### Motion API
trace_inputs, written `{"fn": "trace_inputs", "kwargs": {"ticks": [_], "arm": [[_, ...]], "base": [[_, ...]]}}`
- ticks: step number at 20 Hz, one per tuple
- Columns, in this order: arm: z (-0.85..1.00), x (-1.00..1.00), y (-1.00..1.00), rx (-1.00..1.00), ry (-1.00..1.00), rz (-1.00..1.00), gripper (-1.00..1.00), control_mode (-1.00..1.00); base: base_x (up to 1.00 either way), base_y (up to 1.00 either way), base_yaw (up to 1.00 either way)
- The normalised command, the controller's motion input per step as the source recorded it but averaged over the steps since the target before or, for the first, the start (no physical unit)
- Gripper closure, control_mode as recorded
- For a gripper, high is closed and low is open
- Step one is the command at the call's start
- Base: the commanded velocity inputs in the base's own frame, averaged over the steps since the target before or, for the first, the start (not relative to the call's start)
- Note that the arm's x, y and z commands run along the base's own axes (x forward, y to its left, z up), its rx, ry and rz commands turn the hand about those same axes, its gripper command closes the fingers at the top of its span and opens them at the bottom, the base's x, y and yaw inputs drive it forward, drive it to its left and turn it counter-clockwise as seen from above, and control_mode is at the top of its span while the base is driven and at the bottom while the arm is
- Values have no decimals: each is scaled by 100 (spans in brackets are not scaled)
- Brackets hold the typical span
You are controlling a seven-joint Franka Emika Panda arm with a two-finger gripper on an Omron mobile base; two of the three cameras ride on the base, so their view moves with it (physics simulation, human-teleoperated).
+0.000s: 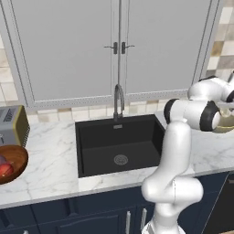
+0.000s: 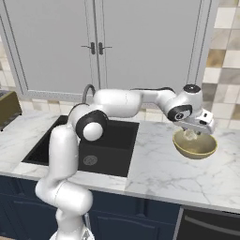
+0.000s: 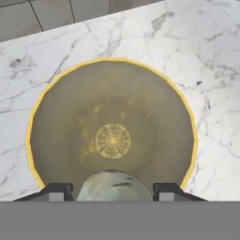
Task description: Pick the onions from the cabinet and place them in one bowl. Pick the garlic from the sink and place it in the other bowl.
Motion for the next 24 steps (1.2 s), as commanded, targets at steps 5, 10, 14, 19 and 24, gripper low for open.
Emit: {"fn": "trace_inputs", "kwargs": {"ticks": [5, 10, 14, 19, 24], "arm": [[-47, 12, -12, 17, -1, 0, 100, -100], [-52, 7, 2, 3, -4, 0, 100, -100], [-41, 29, 36, -9, 0, 0, 100, -100], [-30, 23, 20, -6, 0, 0, 100, -100], [-52, 24, -10, -2, -2, 0, 100, -100]], "base": [[0, 0, 0], [0, 0, 0], [0, 0, 0], [0, 0, 0], [0, 0, 0]]}}
